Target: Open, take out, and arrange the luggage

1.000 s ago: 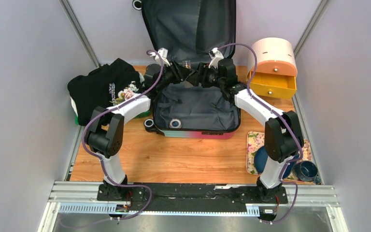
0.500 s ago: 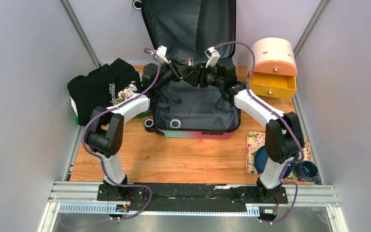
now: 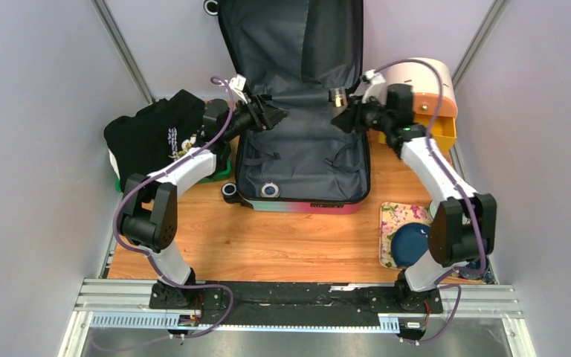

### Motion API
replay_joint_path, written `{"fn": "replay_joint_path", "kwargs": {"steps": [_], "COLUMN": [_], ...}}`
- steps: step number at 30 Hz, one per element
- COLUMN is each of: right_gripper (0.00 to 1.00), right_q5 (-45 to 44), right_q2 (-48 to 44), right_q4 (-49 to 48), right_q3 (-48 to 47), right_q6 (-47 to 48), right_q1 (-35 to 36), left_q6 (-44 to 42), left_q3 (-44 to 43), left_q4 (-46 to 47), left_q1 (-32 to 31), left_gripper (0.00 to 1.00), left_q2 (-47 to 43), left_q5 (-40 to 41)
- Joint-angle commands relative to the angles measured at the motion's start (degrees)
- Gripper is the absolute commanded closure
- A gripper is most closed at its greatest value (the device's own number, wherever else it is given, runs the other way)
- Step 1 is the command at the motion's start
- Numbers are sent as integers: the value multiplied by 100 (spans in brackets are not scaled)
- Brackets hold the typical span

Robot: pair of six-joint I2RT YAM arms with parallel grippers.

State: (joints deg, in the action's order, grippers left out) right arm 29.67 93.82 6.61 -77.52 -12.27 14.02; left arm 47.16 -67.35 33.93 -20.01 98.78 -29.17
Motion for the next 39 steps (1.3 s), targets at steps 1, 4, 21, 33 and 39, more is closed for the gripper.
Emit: {"fn": "replay_joint_path", "kwargs": {"steps": [1,4,21,33,39], "right_gripper": [100,100,91,87,80], "right_q5": [1487,1376,-1200,-1253,-1438], "right_q2": [-707,-620,540,945,1208], "right_q4": [1782,3663,5131,5385,5359], "right_q3": [-735,-1334,-2496,-3138,-3383], "right_q6": [2992,5075,7793,8249,8592], "right_q1": [-1075,-1682,-2378,-2430,-2536], "left_q6": [-1296,-1385,-937,-927,-936], "left_q3": [-103,-76,-138,152,170], "left_q4": [-1019,-1301,-1337,-1328,-1319], "left_q1": [129,138,164,208,208], "left_gripper": [20,19,17,16,16], "left_q2": [-412,-413,-158,-351,-316], "left_q5": [-326,-370,-643,-546,-537]}}
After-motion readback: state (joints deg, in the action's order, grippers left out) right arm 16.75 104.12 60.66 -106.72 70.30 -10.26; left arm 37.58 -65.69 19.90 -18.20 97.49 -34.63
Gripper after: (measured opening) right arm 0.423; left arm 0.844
